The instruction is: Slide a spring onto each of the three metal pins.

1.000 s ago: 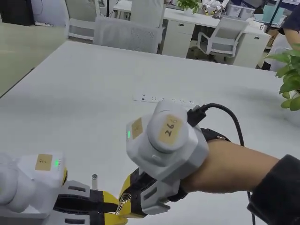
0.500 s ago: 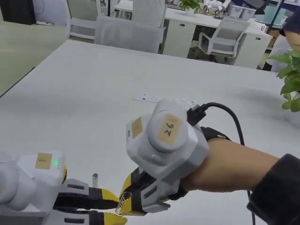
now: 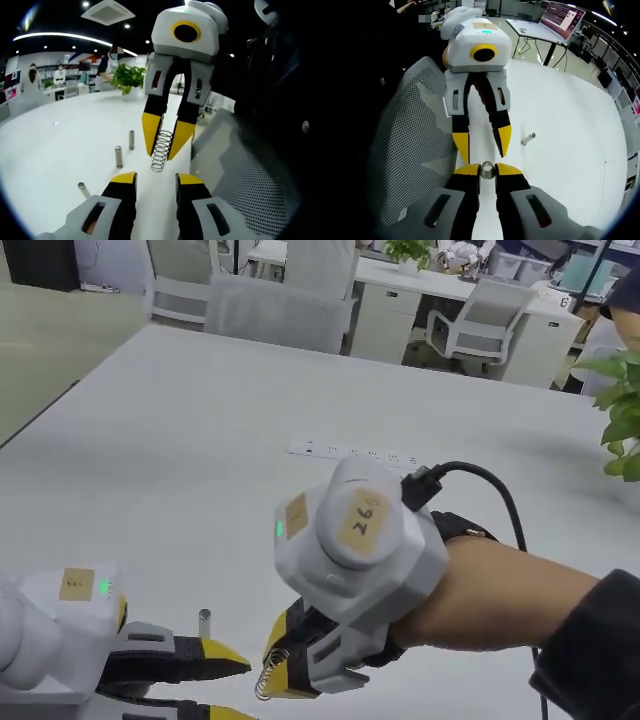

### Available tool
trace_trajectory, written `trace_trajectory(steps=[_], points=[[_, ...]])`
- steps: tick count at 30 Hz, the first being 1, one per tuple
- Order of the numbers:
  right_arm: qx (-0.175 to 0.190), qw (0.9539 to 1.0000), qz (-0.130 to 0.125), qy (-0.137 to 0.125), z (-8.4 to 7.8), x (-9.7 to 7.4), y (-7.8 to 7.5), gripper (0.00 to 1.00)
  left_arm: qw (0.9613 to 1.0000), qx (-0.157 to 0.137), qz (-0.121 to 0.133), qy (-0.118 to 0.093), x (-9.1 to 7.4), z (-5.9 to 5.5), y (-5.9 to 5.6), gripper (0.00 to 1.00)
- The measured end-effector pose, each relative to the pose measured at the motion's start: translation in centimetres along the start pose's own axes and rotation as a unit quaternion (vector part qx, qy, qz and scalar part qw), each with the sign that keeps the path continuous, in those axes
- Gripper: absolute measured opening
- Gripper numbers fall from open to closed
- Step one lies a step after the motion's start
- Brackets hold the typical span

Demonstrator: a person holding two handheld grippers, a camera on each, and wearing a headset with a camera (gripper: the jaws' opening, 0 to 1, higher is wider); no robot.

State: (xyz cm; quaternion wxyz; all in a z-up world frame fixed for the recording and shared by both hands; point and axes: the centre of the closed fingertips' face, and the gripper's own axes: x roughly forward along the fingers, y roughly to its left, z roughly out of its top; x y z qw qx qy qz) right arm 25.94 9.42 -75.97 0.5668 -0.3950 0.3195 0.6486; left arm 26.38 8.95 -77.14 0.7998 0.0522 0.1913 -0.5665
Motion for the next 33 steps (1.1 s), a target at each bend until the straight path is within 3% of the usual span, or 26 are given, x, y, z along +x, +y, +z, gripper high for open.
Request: trace_trajectory(steps=[17,33], points=[[0.003,0.9999,-0.004,0.010,-0.6,0.0,-0.3,0.08,0.9980,-0.036,0.051,-0.010,-2.8,-1.3,1.3,0.33],[0.001,0.9999,-0.010,0.011,-0.3,-0.1,-1.4,0.08,0.9928,-0.056,0.104,-0.019,-4.3,-2.1,2.4,0.44]])
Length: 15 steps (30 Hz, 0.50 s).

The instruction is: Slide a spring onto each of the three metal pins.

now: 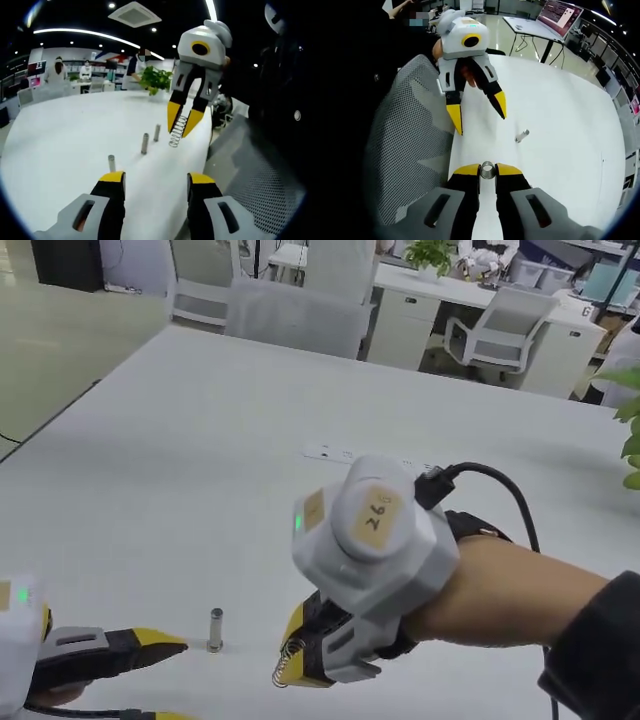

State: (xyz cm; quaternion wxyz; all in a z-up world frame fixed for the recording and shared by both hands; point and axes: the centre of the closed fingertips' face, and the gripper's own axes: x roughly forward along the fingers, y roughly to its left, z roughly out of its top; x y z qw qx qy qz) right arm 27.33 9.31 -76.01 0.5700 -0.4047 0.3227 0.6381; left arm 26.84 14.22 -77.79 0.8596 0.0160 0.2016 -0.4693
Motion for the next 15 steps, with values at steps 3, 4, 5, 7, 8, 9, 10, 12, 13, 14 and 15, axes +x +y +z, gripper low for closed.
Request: trace_trajectory(steps=[3,4,5,7,8,9,10,12,13,14,15], points=[[-0.001,1.0000,-0.001,0.000,0.1,0.0,-0.2,0.08,1.0000,-0.003,0.007,-0.002,-0.1,-0.1,0.0,0.46],[-0.002,1.0000,-0.001,0.001,0.1,0.0,-0.3,0.08,0.9999,-0.004,0.011,-0.002,-0.2,-0.1,0.1,0.46],[-0.003,1.0000,-0.002,0.001,0.2,0.0,-0.4,0.08,0.9999,-0.004,0.015,-0.002,-0.2,-0.2,0.2,0.47],[-0.004,1.0000,-0.001,0.000,0.2,0.0,-0.4,0.08,0.9998,-0.005,0.020,-0.004,-0.2,-0.1,0.2,0.49],[-0.004,1.0000,-0.002,0.001,0.2,0.0,-0.6,0.08,0.9997,-0.005,0.021,-0.005,-0.2,-0.2,0.2,0.49],[-0.005,1.0000,-0.002,0.000,0.3,0.0,-0.6,0.08,0.9997,-0.005,0.023,-0.005,-0.2,-0.2,0.2,0.49],[-0.005,1.0000,-0.003,0.000,0.3,0.0,-0.7,0.08,0.9997,-0.006,0.023,-0.005,-0.2,-0.3,0.2,0.49],[-0.006,1.0000,-0.004,-0.001,0.4,0.0,-0.9,0.08,0.9997,-0.006,0.024,-0.003,-0.1,-0.5,0.0,0.49],[-0.007,1.0000,-0.005,-0.001,0.4,-0.1,-1.0,0.08,0.9997,-0.006,0.024,-0.002,0.0,-0.5,0.0,0.49],[-0.008,1.0000,-0.006,0.000,0.4,-0.1,-1.1,0.08,0.9997,-0.006,0.024,-0.001,0.0,-0.6,-0.1,0.49],[-0.009,0.9999,-0.008,0.001,0.5,-0.2,-1.4,0.08,0.9997,-0.006,0.023,0.000,0.1,-0.6,-0.1,0.49]])
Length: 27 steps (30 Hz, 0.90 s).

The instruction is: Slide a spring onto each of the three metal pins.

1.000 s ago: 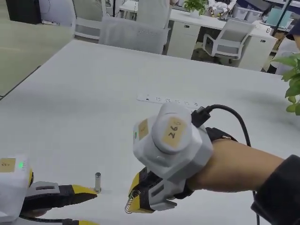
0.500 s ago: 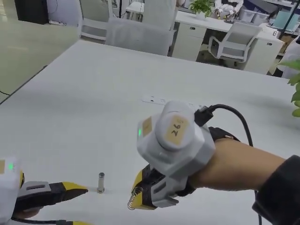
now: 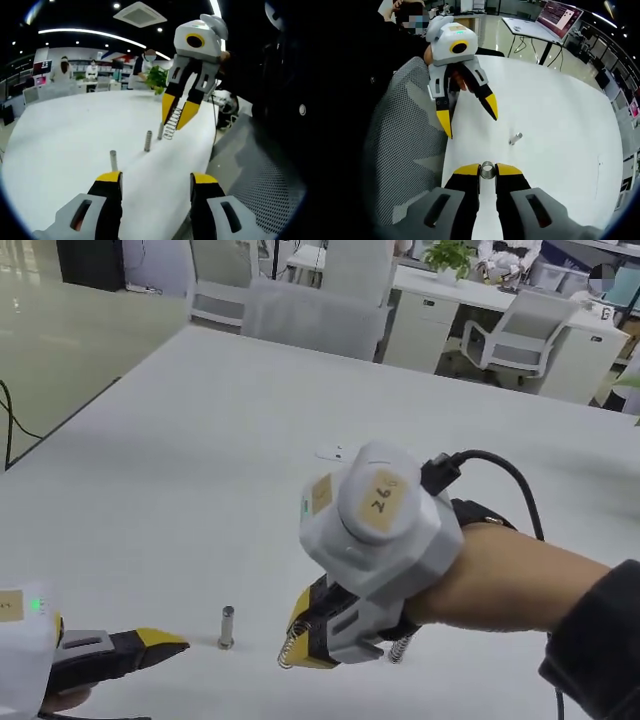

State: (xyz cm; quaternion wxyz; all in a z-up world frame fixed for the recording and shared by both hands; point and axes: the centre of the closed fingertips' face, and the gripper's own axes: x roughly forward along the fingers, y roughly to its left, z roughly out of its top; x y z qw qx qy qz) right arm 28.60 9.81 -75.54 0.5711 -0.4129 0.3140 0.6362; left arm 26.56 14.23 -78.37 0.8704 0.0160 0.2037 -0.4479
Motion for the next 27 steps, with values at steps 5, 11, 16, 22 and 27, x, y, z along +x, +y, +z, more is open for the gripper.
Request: trace_trajectory(steps=[5,11,16,22,27], points=[[-0.004,1.0000,-0.007,-0.002,0.6,-0.2,-1.2,0.08,1.0000,0.000,0.000,-0.002,0.2,0.2,0.0,0.48],[-0.014,0.9997,-0.020,-0.005,1.8,-0.3,-2.8,0.08,1.0000,0.004,0.002,0.000,0.3,0.2,-0.1,0.48],[-0.026,0.9994,-0.020,-0.004,2.9,0.3,-3.4,0.08,1.0000,-0.002,0.008,-0.003,0.2,0.2,0.1,0.47],[-0.035,0.9992,-0.021,0.000,3.5,1.1,-4.6,0.08,0.9999,-0.007,0.009,-0.001,0.2,0.0,0.1,0.47],[-0.039,0.9991,-0.019,0.002,3.9,1.9,-5.3,0.08,0.9999,-0.008,0.011,0.001,0.2,-0.1,0.1,0.47]])
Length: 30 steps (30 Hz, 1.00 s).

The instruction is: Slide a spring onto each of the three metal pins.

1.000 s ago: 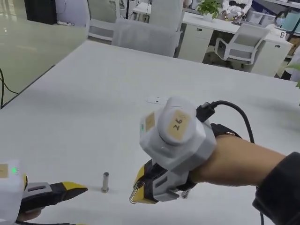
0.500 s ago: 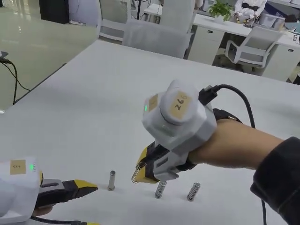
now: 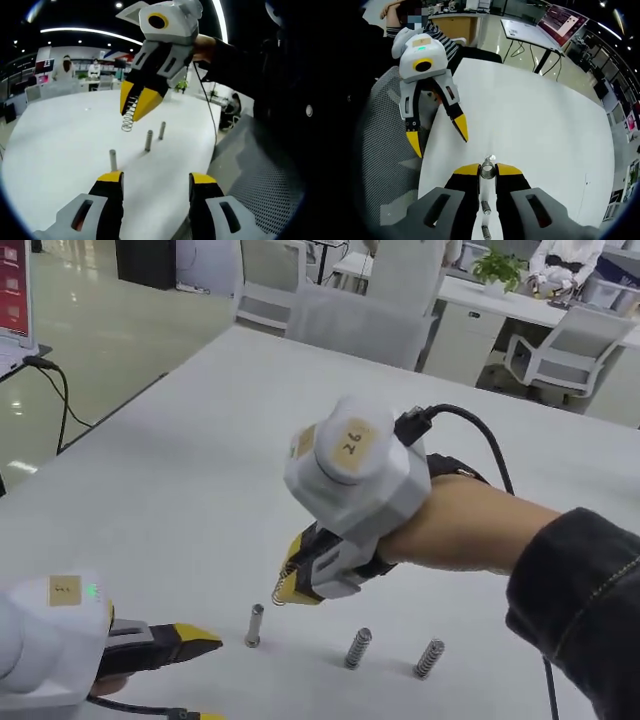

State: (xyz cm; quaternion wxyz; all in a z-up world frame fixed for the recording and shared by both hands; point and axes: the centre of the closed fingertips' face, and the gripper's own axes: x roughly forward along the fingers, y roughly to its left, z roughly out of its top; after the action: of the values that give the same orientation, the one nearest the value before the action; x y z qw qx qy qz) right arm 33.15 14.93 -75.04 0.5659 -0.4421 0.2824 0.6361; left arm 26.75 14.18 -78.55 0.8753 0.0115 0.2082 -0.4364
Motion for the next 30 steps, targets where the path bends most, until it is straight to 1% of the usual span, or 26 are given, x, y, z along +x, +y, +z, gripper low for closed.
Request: trace_trajectory(steps=[6,11,19,30], points=[[-0.004,1.0000,0.006,0.007,-0.2,1.4,-0.4,0.08,1.0000,-0.002,0.005,0.001,-0.1,-0.1,0.2,0.47],[-0.007,0.9999,0.008,0.009,-0.1,2.1,-0.6,0.08,1.0000,-0.004,0.008,0.003,-0.1,-0.2,0.3,0.47],[-0.009,0.9997,0.017,0.018,-0.5,3.5,-0.8,0.08,0.9998,-0.010,0.016,-0.001,-0.3,-0.3,0.8,0.46],[-0.006,0.9995,0.025,0.020,-0.6,4.2,-0.9,0.08,0.9998,-0.012,0.015,0.003,-0.2,-0.4,0.7,0.46]])
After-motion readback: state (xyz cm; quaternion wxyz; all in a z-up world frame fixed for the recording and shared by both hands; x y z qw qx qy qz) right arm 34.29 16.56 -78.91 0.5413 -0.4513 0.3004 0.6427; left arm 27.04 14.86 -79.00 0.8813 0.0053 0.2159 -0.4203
